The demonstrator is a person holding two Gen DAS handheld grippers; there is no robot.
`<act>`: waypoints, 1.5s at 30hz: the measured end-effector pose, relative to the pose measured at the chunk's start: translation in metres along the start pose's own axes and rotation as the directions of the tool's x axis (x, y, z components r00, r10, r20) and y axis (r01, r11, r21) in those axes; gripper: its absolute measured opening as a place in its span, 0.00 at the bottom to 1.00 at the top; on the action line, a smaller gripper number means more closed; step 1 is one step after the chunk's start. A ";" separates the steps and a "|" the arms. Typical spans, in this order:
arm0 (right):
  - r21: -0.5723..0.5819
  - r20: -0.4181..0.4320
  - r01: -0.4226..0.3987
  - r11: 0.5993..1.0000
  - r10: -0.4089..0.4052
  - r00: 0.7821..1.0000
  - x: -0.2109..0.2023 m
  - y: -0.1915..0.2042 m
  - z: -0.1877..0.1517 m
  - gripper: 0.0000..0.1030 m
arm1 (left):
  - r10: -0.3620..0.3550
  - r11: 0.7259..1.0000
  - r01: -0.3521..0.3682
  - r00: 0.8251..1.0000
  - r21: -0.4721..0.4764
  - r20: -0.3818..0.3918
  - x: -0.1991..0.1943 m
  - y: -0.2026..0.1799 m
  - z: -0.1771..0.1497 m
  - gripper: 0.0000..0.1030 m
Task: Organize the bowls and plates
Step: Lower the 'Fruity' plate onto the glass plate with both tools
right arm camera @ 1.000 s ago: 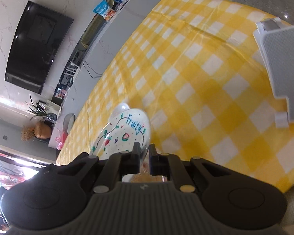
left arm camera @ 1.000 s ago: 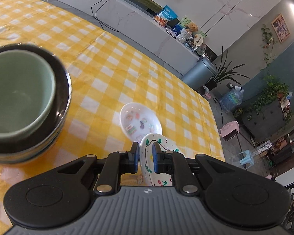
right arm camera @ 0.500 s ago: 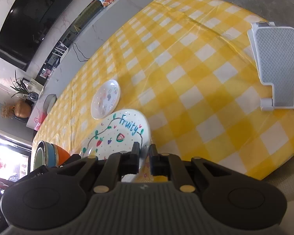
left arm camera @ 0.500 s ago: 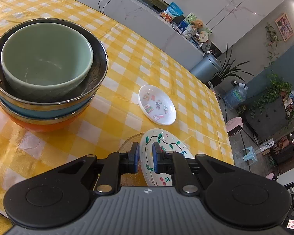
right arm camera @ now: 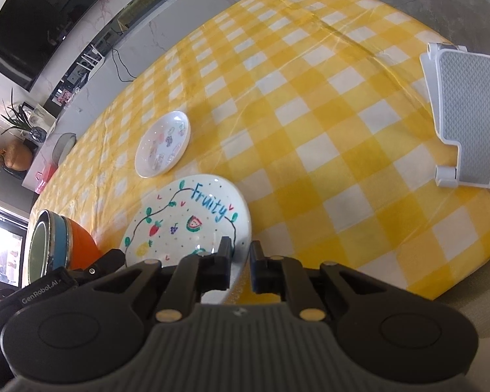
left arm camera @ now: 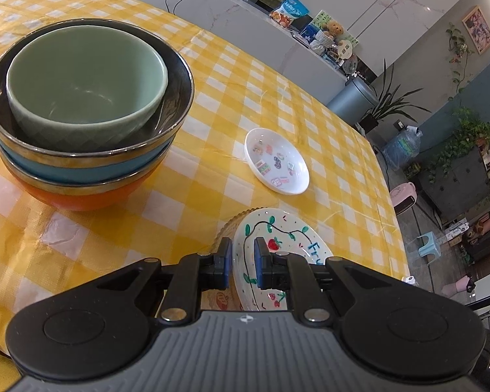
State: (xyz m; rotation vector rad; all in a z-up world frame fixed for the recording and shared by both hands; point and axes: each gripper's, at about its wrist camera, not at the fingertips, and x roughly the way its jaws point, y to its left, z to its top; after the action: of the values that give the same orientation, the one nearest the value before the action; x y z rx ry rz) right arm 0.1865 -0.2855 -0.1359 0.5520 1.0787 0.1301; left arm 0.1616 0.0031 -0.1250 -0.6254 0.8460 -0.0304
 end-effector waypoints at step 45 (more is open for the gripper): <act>-0.084 0.028 0.102 0.991 -0.100 0.995 0.007 0.013 -0.002 0.09 | 0.209 0.855 -0.185 0.978 0.484 0.004 0.010 -0.050 -0.021 0.17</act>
State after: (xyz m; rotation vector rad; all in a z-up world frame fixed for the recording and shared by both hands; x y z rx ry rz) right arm 0.1900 -0.2712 -0.1355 0.4205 1.0713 0.0801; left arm 0.1644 -0.0509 -0.1155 -0.0632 0.9042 -0.0692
